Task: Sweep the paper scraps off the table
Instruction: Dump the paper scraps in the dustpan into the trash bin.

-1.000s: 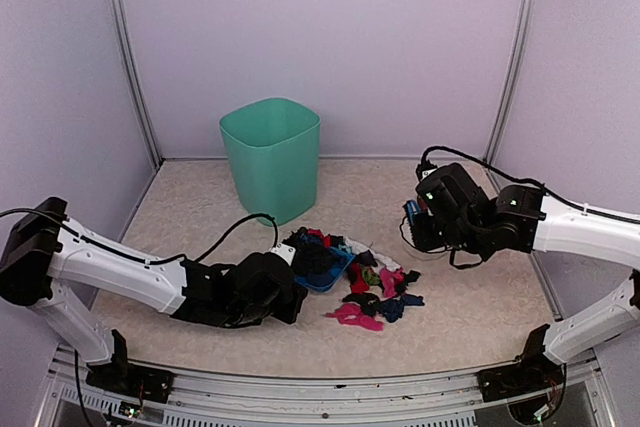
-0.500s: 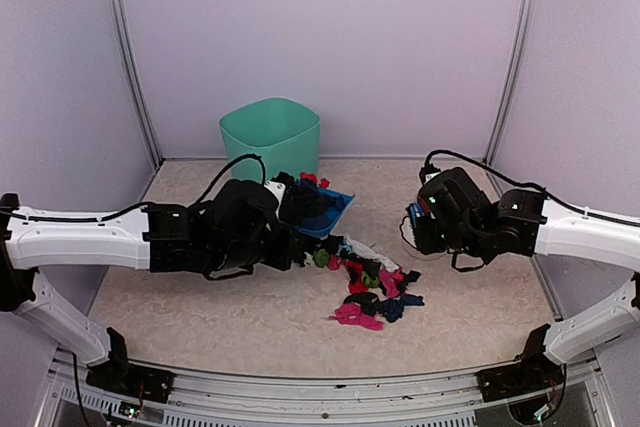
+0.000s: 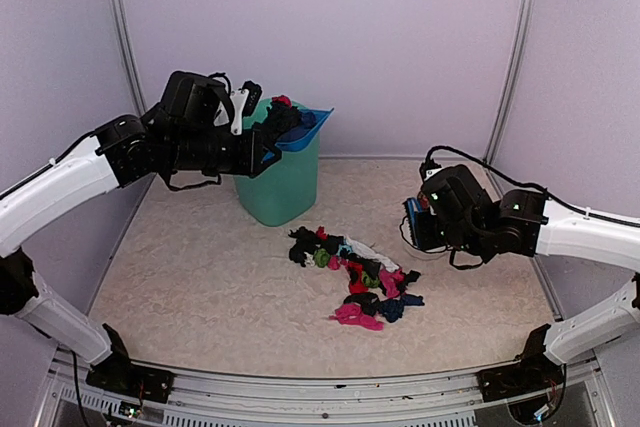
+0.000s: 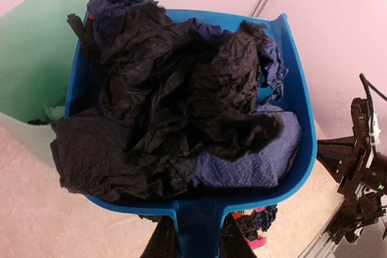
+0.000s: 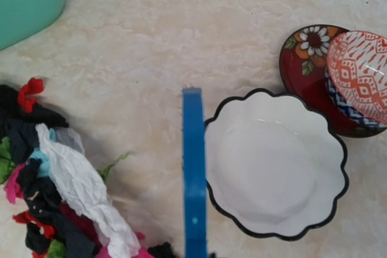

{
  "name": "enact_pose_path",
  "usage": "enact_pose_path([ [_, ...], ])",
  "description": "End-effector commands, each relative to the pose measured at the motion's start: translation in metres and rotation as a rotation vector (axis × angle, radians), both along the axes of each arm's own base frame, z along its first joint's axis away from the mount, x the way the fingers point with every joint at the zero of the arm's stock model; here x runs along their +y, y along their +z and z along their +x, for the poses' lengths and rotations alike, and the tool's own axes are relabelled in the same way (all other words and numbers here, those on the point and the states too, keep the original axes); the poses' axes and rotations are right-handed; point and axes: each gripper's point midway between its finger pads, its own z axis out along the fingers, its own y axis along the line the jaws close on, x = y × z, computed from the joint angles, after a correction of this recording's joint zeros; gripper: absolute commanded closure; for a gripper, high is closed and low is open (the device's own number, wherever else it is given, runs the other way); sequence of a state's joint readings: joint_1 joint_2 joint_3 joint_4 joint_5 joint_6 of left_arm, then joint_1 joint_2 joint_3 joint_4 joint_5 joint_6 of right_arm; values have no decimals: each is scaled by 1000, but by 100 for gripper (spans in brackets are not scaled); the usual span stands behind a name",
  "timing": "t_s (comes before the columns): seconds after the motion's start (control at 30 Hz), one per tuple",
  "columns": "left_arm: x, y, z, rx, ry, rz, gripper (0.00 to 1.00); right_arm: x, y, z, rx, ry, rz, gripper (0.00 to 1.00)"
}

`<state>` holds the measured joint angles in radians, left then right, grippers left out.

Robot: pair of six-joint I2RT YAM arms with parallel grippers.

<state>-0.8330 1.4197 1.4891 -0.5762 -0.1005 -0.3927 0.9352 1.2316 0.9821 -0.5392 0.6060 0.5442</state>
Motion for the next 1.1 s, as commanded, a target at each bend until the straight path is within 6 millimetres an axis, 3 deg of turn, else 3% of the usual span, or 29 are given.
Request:
enact_pose_path([
  [0.0, -9, 7, 13, 55, -118, -27, 100, -2, 7, 2, -26, -10, 44, 100],
  [0.2, -15, 17, 37, 195, -201, -203, 100, -3, 5, 1, -23, -13, 50, 100],
  [0.43, -15, 45, 51, 312, -312, -473, 100, -3, 4, 1, -26, -12, 52, 100],
  [0.57, -5, 61, 62, 365, -349, -618, 100, -3, 4, 2, -28, -11, 53, 100],
  [0.77, 26, 70, 86, 476, -344, -870, 100, -3, 5, 3, -36, -8, 63, 100],
  [0.93, 39, 71, 103, 538, -353, -1029, 100, 3, 9, 3, -38, 12, 94, 100],
  [1.07, 44, 84, 104, 547, -392, -1163, 100, 9, 11, 2, -36, 29, 125, 100],
])
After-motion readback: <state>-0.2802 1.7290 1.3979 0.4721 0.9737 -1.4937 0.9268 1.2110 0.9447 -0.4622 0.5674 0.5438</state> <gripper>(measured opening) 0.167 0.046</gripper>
